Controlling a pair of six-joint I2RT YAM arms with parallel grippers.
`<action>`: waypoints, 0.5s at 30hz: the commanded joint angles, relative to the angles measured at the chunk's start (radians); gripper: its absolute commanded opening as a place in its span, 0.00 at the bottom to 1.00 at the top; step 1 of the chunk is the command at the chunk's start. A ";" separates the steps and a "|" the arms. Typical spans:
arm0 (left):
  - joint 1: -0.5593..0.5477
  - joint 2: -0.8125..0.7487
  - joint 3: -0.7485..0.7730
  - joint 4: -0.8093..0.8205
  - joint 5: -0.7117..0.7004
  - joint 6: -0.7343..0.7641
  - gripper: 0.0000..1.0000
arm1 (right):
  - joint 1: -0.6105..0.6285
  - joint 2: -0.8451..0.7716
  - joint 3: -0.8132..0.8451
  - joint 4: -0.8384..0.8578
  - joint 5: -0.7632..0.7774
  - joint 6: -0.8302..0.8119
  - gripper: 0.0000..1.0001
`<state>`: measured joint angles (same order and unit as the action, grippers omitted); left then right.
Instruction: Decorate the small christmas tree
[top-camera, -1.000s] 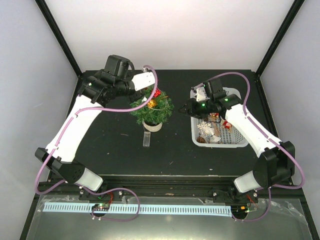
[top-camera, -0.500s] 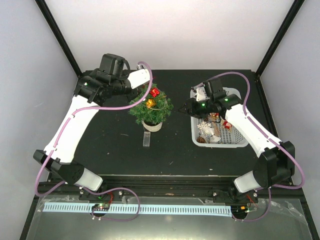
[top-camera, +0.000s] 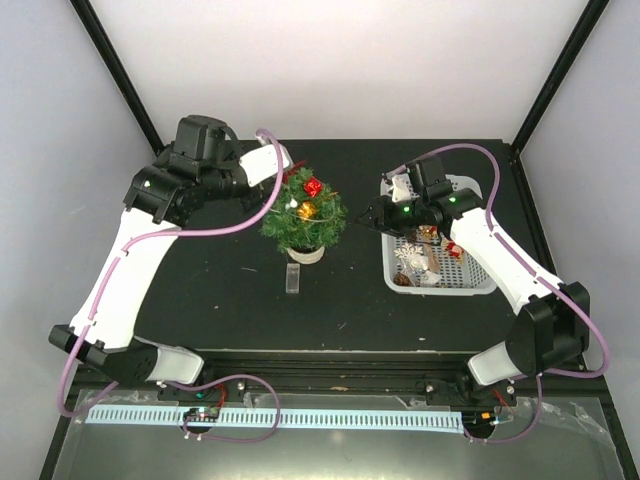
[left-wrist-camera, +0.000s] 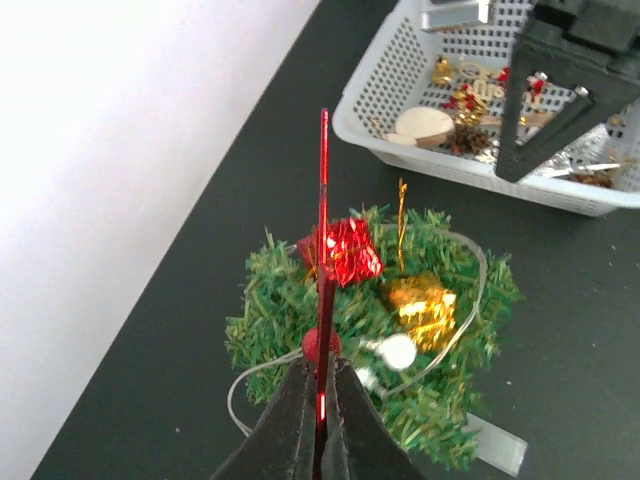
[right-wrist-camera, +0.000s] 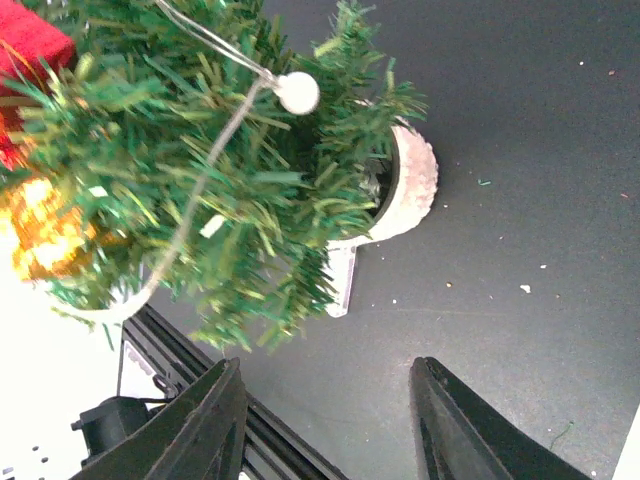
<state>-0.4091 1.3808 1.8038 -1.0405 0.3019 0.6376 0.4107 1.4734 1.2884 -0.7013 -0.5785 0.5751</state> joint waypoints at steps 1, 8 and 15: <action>0.007 -0.075 -0.116 0.055 0.094 0.054 0.02 | 0.001 0.010 0.014 0.023 -0.019 -0.002 0.47; 0.006 -0.235 -0.379 0.306 0.094 0.158 0.01 | 0.002 0.013 0.007 0.024 -0.021 0.003 0.47; -0.004 -0.260 -0.408 0.403 0.080 0.181 0.02 | 0.002 0.019 -0.001 0.032 -0.020 0.012 0.47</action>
<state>-0.4072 1.1515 1.4143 -0.7689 0.3706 0.7784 0.4107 1.4773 1.2884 -0.6937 -0.5865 0.5819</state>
